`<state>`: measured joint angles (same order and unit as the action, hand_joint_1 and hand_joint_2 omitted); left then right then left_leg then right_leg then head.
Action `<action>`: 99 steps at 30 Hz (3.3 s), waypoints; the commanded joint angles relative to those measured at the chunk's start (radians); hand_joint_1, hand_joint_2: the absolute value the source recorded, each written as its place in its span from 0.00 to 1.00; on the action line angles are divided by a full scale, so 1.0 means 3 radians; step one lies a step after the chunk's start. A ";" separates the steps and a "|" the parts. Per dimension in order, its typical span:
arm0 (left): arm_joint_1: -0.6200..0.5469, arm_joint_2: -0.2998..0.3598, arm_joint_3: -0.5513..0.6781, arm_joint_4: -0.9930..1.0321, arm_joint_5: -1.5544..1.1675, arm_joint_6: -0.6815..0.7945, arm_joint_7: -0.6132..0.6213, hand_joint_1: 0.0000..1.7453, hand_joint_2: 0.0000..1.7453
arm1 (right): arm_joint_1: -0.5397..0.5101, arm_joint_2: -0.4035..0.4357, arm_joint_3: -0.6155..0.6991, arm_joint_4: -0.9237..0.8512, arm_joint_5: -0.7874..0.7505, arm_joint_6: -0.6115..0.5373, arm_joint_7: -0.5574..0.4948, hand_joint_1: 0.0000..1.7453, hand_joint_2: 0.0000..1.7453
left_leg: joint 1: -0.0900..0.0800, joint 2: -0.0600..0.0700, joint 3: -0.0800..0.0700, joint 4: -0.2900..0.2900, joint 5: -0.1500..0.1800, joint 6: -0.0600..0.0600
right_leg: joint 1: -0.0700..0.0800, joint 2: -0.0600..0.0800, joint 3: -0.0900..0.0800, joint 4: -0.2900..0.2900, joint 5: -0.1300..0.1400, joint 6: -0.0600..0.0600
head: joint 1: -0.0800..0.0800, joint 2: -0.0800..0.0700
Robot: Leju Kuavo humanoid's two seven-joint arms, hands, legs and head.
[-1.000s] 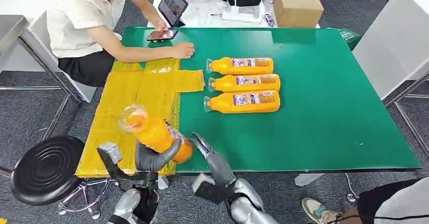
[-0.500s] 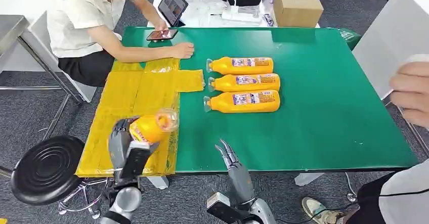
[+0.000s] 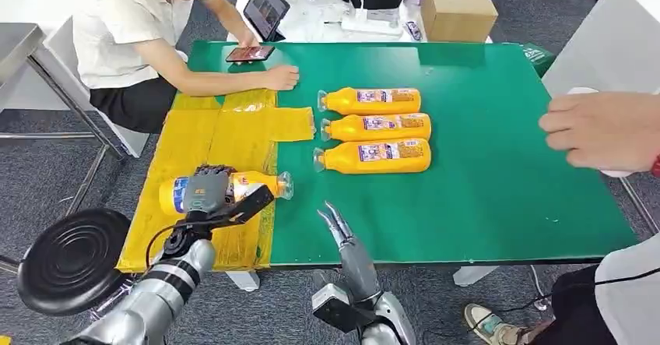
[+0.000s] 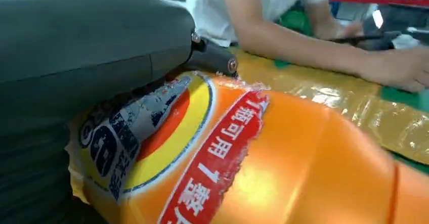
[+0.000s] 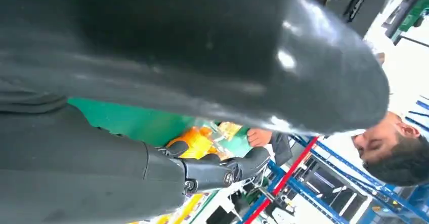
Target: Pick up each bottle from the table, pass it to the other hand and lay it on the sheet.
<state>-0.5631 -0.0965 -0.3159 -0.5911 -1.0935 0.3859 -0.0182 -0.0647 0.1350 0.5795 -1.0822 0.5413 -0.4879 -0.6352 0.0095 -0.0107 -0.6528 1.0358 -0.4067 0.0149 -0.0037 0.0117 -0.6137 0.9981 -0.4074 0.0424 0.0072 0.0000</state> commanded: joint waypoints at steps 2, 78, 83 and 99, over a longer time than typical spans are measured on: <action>-0.0394 0.0038 0.0209 0.0801 0.0231 -0.0341 -0.0098 0.28 1.00 | -0.0156 0.0037 -0.0057 0.0374 -0.0080 0.0022 -0.0051 0.00 0.00 | 0.0000 0.0003 0.0016 -0.0005 -0.0001 -0.0002 | 0.0001 0.0000 0.0014 -0.0003 -0.0001 -0.0003 | -0.0001 0.0000; 0.1681 -0.0078 -0.0298 -0.3077 0.3597 0.0119 -0.1290 0.00 1.00 | -0.1483 -0.0627 -0.1275 0.2126 0.2692 -0.0309 0.2038 0.00 1.00 | -0.0004 -0.0008 0.0005 -0.0004 0.0007 0.0002 | -0.0001 -0.0016 0.0005 -0.0004 0.0004 0.0003 | -0.0001 0.0000; 0.1675 -0.0078 -0.0301 -0.3056 0.3594 0.0116 -0.1277 0.00 1.00 | -0.1509 -0.0602 -0.1313 0.2161 0.2546 -0.0218 0.1942 0.00 1.00 | -0.0003 -0.0013 0.0010 -0.0006 0.0008 0.0003 | -0.0001 -0.0021 0.0011 -0.0007 0.0003 0.0003 | 0.0000 0.0000; 0.1523 -0.0055 -0.0447 -0.2923 0.3670 0.0006 -0.1276 0.00 1.00 | -0.1589 -0.0637 -0.1236 0.2470 0.2169 0.0261 0.1427 1.00 1.00 | 0.0000 -0.0014 0.0019 -0.0007 0.0009 0.0002 | 0.0002 -0.0025 0.0018 -0.0009 0.0005 0.0005 | -0.0001 0.0000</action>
<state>-0.0576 -0.1385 -0.4112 -1.5358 0.0011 0.3918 -0.4047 -0.5411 -0.0504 0.1591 -0.4677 1.1955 -0.4593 -0.1938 0.0091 -0.0129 -0.6506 1.0358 -0.4037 0.0161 -0.0037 0.0075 -0.6125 0.9976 -0.4050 0.0448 0.0069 0.0000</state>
